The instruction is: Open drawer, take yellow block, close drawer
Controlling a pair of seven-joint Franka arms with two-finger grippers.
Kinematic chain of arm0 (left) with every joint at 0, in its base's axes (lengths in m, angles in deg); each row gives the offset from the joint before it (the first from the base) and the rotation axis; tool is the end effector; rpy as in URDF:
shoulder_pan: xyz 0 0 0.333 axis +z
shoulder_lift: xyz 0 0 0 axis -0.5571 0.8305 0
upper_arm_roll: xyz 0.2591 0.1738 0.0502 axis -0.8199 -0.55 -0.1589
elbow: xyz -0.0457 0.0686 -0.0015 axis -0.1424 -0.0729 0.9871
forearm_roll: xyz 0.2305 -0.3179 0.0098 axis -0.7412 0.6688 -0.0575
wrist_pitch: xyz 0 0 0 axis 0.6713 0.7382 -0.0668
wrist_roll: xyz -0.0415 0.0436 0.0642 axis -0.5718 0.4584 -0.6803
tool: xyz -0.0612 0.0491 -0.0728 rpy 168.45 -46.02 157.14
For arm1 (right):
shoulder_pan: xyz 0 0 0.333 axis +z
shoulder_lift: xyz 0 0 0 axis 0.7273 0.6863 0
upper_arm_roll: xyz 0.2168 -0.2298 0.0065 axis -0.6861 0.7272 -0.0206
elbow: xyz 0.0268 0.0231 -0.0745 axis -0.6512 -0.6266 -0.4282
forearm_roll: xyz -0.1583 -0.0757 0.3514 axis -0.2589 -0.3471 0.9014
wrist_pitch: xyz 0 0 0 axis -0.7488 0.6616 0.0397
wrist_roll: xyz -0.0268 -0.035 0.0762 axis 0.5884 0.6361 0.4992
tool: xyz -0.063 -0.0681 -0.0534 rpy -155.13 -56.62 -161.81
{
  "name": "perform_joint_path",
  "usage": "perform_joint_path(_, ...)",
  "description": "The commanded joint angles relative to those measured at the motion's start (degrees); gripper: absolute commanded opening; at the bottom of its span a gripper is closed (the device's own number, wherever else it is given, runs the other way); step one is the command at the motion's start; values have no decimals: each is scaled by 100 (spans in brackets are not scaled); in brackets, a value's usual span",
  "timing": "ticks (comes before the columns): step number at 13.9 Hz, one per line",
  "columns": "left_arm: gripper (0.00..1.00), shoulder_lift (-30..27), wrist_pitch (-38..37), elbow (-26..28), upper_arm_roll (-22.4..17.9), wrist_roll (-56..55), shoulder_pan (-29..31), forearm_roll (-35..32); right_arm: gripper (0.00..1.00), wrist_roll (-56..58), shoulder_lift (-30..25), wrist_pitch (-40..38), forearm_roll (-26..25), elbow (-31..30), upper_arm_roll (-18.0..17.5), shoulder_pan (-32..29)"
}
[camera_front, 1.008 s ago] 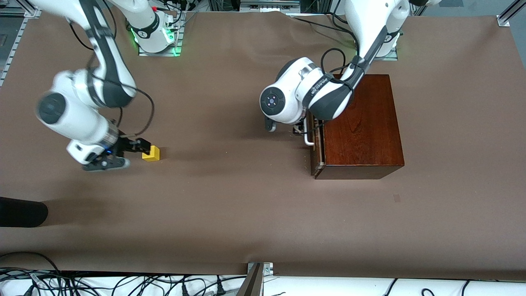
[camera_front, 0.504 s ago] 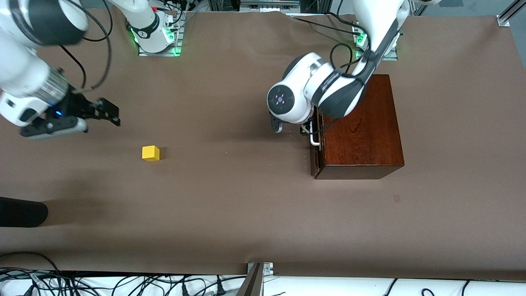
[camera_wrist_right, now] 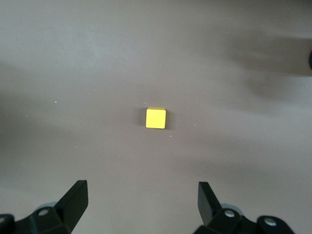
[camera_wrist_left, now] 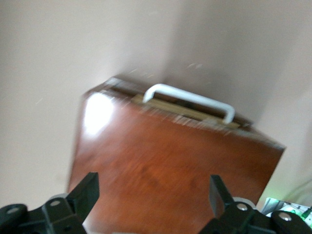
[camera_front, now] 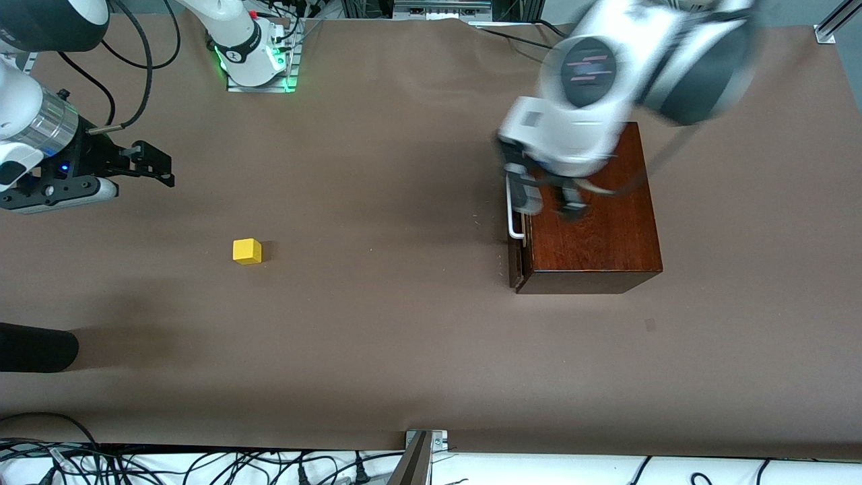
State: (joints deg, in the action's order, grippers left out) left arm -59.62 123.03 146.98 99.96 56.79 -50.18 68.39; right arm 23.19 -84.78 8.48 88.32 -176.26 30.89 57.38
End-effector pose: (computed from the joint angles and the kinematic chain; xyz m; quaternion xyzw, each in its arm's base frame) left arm 0.5934 -0.2601 0.5463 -0.8295 0.5512 0.0826 0.0356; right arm 0.5770 0.0569 0.5775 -0.9959 -0.0883 0.0136 0.0099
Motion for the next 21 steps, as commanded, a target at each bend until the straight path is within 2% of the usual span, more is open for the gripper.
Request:
perform_joint_path(1, 100, 82, -100, -450, 74, 16, 831, -41, 100, 63, 89, -468, -223, 504, -25, -35)
perform_joint_path(3, 100, 100, -91, -600, 66, 7, 1236, -49, 100, 28, 106, -460, -206, 610, -34, -35)
perform_joint_path(5, 100, -110, -73, -347, -258, -36, 1282, -163, 100, -7, 124, -408, -162, 619, -34, -35)
perform_joint_path(6, 100, -346, 75, -15, -399, -237, 1290, -146, 100, 2, 106, -459, -154, 610, -52, -35)
perform_joint_path(8, 100, -926, 689, 766, -593, -1367, 1325, -41, 100, 11, 115, -460, -162, 619, -34, -34)
perform_joint_path(10, 100, -1401, 936, 1505, -743, -2265, 1343, 195, 100, 28, 115, -469, -171, 593, -34, -35)
perform_joint_path(14, 100, -2210, 1682, 2709, -901, -3796, 1492, 960, 100, 11, 124, -434, -162, 584, 71, -43)
perform_joint_path(17, 100, -2238, 1703, 2792, -910, -3842, 1492, 979, 100, 11, 150, -390, -162, 593, 62, -35)
perform_joint_path(18, 100, -2142, 1467, 2740, -919, -3929, 1519, 996, 100, 11, 150, -390, -162, 593, 62, -35)
perform_joint_path(21, 100, -1703, 947, 2038, -910, -4001, 1589, 979, 100, 11, 159, -381, -153, 593, 62, -35)
